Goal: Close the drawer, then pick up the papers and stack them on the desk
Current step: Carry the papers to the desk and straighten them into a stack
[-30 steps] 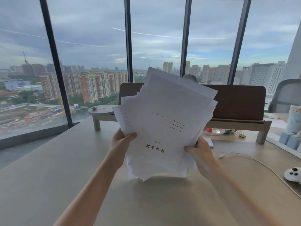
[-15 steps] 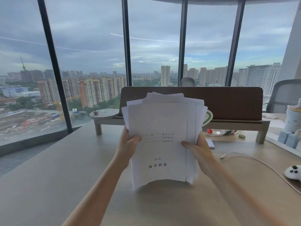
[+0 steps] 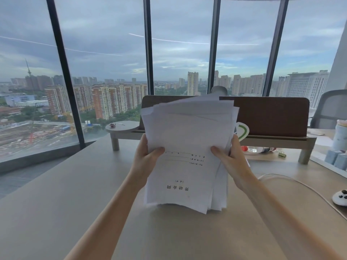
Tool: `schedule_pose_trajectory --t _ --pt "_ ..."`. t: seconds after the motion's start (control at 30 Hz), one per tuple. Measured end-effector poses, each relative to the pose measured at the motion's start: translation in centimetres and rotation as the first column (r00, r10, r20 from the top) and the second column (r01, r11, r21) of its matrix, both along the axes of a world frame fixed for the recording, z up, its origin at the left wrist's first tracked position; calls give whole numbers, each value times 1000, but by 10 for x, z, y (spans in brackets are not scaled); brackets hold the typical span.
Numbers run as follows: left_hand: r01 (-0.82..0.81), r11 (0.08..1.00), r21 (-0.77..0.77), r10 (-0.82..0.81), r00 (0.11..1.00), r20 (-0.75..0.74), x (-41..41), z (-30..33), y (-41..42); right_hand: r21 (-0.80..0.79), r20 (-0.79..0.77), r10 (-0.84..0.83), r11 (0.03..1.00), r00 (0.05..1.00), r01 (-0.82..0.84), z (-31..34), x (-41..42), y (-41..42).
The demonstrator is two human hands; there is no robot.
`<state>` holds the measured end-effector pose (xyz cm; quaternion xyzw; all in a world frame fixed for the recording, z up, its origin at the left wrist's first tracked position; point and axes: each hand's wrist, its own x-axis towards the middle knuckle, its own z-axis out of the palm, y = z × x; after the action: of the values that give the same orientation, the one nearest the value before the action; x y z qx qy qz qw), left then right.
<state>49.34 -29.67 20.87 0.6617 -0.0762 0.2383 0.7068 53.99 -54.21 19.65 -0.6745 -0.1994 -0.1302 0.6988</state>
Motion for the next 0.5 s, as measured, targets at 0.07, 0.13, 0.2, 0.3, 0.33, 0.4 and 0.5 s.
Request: schedule_pose_trajectory --t 0.07,0.13,0.2,0.3,0.33,0.4,0.5 --pt "7 1000 -25 -8 1000 -28 -1 -8 3 -27 -14 2 1000 1000 -3 -6 -3 3" --pt "16 1000 -10 -17 997 -73 -1 -15 6 -26 -33 -18 1000 999 17 -14 -5 5" --pt "32 999 28 -29 994 -108 -1 -20 8 -29 -58 -39 999 998 37 -22 -5 5" --pt "28 996 82 -16 990 -141 2 -26 8 -55 -77 -47 998 996 43 -29 -5 6" --pt "3 994 107 12 990 -139 4 -27 7 -52 -77 -48 998 996 44 -29 -4 7" --pt "-69 984 162 88 990 -110 9 -25 5 -29 -77 -71 997 995 69 -24 -4 11" --pt "-178 967 184 186 982 -27 14 -17 1 2 -61 -96 995 993 97 -12 -3 15"
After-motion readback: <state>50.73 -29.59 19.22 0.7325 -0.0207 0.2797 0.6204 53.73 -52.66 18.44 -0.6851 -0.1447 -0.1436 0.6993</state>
